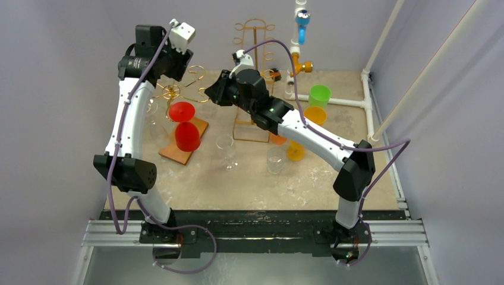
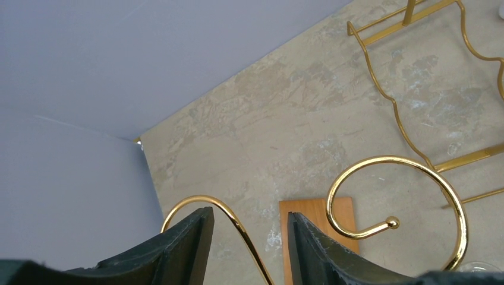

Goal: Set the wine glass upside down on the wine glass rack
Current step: Adjust the wine rack at the center of the board, then pick up the wine glass at the center of the board.

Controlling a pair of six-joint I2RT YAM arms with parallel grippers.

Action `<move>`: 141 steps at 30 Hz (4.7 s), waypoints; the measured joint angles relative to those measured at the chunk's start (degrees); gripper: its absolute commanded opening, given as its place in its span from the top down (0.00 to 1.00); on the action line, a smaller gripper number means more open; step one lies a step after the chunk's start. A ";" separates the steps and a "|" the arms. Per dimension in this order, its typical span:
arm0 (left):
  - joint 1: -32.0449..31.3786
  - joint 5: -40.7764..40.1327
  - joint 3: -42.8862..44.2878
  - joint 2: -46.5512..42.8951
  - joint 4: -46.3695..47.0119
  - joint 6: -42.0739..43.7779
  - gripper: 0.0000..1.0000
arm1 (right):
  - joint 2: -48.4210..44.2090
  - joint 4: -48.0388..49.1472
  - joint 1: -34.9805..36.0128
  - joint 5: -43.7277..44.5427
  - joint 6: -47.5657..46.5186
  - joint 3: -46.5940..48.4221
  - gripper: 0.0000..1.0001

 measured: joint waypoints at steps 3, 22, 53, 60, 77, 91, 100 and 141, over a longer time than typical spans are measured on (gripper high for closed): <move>0.00 -0.48 -0.35 0.00 0.57 -0.09 0.66 | 0.00 0.04 0.00 0.00 0.00 0.00 0.81; -0.44 -1.05 1.62 2.16 0.31 -0.55 0.91 | -0.50 2.73 1.70 0.98 0.79 -1.31 0.80; -3.69 -1.31 4.72 5.03 0.79 1.11 0.89 | -1.97 8.52 4.50 1.90 4.42 -6.34 0.72; -4.11 -2.12 4.85 5.49 1.68 1.46 0.87 | -1.97 8.52 5.29 0.81 4.66 -6.34 0.65; -4.07 -4.22 3.37 6.80 4.72 3.04 0.52 | -1.75 -3.91 5.42 -5.35 2.86 -6.10 0.53; -4.07 -4.31 3.19 0.85 4.24 3.98 0.10 | -8.76 -7.98 2.25 -5.22 -1.44 -8.09 0.45; -4.07 -4.24 2.56 -0.46 3.45 4.04 0.19 | -9.84 -9.88 1.33 -5.01 -2.84 -10.25 0.46; -4.07 2.27 3.45 -21.09 -4.76 4.39 0.09 | -5.14 -22.53 0.74 -1.68 -11.56 -15.41 0.67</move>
